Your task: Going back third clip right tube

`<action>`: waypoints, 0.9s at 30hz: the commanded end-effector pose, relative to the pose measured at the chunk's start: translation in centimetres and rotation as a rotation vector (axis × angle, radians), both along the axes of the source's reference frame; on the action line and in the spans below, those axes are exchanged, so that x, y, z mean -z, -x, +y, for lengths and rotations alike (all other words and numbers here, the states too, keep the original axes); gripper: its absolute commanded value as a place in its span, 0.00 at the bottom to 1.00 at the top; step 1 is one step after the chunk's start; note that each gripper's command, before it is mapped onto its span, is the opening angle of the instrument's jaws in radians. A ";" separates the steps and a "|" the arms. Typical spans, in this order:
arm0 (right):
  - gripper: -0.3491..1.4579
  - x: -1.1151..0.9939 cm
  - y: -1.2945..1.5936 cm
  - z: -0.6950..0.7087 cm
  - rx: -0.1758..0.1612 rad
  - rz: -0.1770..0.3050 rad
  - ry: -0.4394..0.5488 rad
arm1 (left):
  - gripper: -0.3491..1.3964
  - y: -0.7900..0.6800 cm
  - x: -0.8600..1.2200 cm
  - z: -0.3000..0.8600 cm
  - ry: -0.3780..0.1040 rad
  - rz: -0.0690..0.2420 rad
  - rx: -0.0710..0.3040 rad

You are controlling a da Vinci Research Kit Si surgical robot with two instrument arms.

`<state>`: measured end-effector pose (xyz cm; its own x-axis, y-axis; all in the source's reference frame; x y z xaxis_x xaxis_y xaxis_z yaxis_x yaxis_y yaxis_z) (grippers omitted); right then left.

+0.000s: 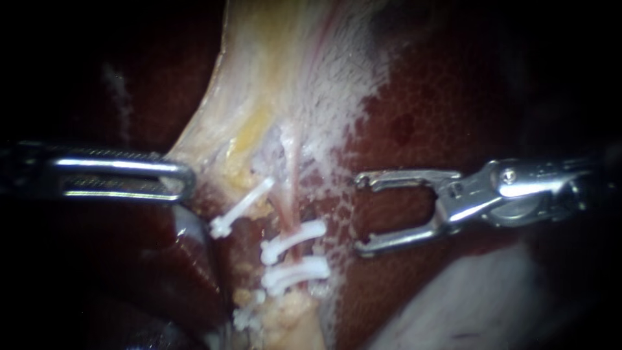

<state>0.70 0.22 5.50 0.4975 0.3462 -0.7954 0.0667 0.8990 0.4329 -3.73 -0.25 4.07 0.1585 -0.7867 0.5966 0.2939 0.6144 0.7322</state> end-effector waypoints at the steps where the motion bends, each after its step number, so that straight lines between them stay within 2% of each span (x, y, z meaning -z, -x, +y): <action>1: 0.52 0.03 0.01 0.02 0.005 0.001 0.003 | 0.00 0.00 0.00 0.00 0.000 0.000 0.000; 9: 0.52 0.17 -0.01 -0.03 0.019 0.010 0.008 | 0.00 -0.05 -0.16 0.04 0.002 0.001 0.001; 16: 0.52 0.19 -0.01 -0.06 0.029 0.016 0.009 | 0.00 -0.07 -0.39 0.05 0.003 0.005 0.001; 19: 0.52 0.18 -0.01 -0.07 0.032 0.017 0.008 | 0.00 -0.05 -0.54 0.00 -0.003 0.014 0.000; 24: 0.52 0.18 0.00 -0.07 0.040 0.022 0.023 | 0.00 0.06 -0.85 -0.13 -0.019 0.041 0.000; 27: 0.52 0.19 0.01 -0.07 0.043 0.024 0.022 | 0.00 0.14 -0.98 -0.20 -0.023 0.049 -0.014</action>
<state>0.69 0.15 5.32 0.4916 0.3037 -0.8161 0.1178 0.9054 0.4078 -3.89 -0.46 5.08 0.1955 -0.8010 0.5658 0.3228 0.5973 0.7342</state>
